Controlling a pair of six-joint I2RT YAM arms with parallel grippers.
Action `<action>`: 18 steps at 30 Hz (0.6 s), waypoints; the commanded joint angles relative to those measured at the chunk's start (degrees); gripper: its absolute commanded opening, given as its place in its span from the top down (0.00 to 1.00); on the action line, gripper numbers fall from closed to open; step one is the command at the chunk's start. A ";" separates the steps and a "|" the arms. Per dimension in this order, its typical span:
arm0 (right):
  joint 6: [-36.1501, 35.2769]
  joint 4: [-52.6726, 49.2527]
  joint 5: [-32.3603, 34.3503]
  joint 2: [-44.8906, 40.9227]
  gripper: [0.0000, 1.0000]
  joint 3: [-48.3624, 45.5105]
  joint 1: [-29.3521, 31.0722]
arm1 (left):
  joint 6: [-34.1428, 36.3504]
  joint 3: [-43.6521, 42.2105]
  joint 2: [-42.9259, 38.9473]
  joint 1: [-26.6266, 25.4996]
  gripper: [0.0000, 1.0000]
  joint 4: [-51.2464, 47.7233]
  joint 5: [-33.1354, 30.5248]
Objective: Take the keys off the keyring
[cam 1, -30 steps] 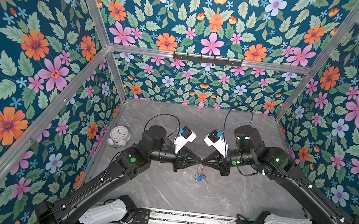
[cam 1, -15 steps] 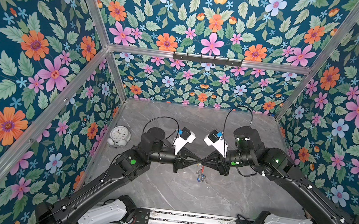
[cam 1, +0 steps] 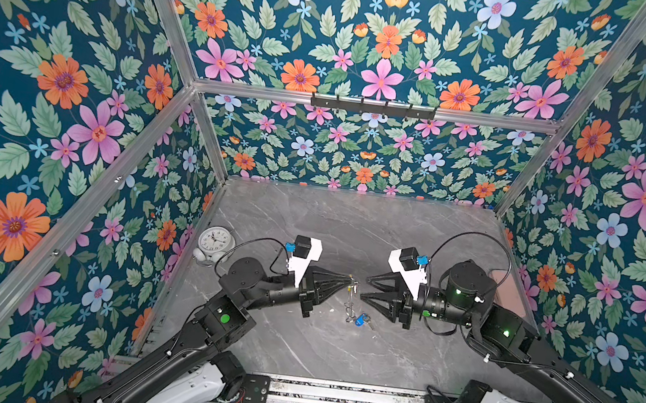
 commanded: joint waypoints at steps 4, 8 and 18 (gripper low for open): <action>0.46 10.17 2.98 0.63 0.51 -2.05 1.70 | -3.78 -2.79 -0.04 0.02 1.00 16.22 -3.48; 0.34 10.69 4.73 1.64 0.51 -2.52 1.97 | -5.80 -4.00 0.78 0.04 1.00 19.57 -2.89; 0.15 11.64 5.17 4.29 0.51 -2.08 2.24 | -8.57 -5.89 1.30 0.06 1.00 23.72 -2.24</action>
